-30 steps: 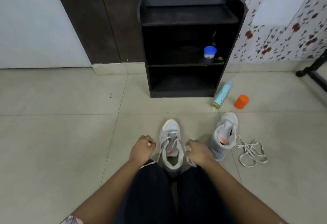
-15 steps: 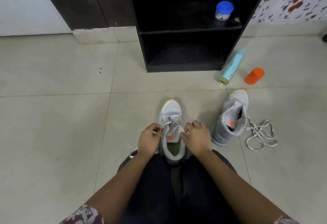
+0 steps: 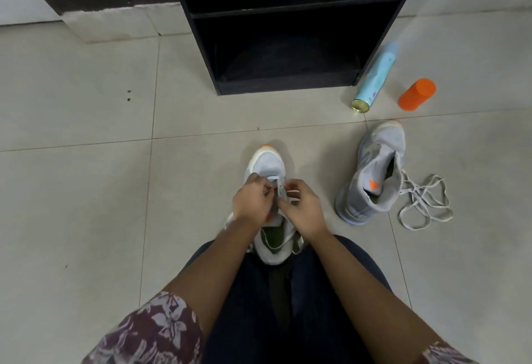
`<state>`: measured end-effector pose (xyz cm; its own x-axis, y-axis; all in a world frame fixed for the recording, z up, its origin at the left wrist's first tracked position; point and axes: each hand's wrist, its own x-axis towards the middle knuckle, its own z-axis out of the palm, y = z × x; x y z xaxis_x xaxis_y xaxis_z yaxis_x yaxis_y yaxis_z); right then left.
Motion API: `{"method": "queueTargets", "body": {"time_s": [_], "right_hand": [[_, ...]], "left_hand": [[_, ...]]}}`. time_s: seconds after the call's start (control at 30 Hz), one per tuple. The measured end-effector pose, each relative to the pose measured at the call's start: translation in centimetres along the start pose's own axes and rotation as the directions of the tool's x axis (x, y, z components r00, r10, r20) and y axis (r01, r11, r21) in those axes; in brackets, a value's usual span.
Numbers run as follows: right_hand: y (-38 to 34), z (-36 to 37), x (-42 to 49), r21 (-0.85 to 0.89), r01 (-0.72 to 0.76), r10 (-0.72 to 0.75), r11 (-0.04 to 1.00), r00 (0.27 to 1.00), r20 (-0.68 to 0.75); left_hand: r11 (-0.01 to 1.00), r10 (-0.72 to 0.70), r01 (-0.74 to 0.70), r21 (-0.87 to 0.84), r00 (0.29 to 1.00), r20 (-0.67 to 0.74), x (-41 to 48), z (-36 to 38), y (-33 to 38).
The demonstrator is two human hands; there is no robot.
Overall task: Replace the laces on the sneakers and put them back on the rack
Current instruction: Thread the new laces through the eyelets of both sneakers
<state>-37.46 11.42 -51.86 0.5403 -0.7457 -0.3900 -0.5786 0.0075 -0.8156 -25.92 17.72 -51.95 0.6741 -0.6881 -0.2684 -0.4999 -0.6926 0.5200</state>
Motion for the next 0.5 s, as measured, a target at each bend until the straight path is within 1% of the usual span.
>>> {"method": "queueTargets", "body": {"time_s": [0.13,0.27,0.4,0.5], "right_hand": [[0.4,0.5,0.7,0.005,0.021,-0.021,1.000,0.999,-0.029],[0.6,0.2,0.9,0.098,0.022,-0.017,0.995,0.998,-0.053],[0.9,-0.2,1.2,0.167,0.003,0.005,0.986,0.999,-0.052],[1.1,0.1,1.4,0.188,-0.002,0.013,0.982,0.998,-0.056]], "left_hand": [[0.999,0.013,-0.011,-0.035,0.999,0.031,0.1,0.9,-0.2],[0.978,-0.012,0.006,-0.210,1.000,-0.028,-0.1,1.6,-0.8],[0.922,-0.066,0.043,-0.385,0.997,-0.045,-0.3,2.1,-1.2],[0.898,-0.078,0.043,-0.438,0.995,-0.061,-0.3,2.2,-1.4]]}}
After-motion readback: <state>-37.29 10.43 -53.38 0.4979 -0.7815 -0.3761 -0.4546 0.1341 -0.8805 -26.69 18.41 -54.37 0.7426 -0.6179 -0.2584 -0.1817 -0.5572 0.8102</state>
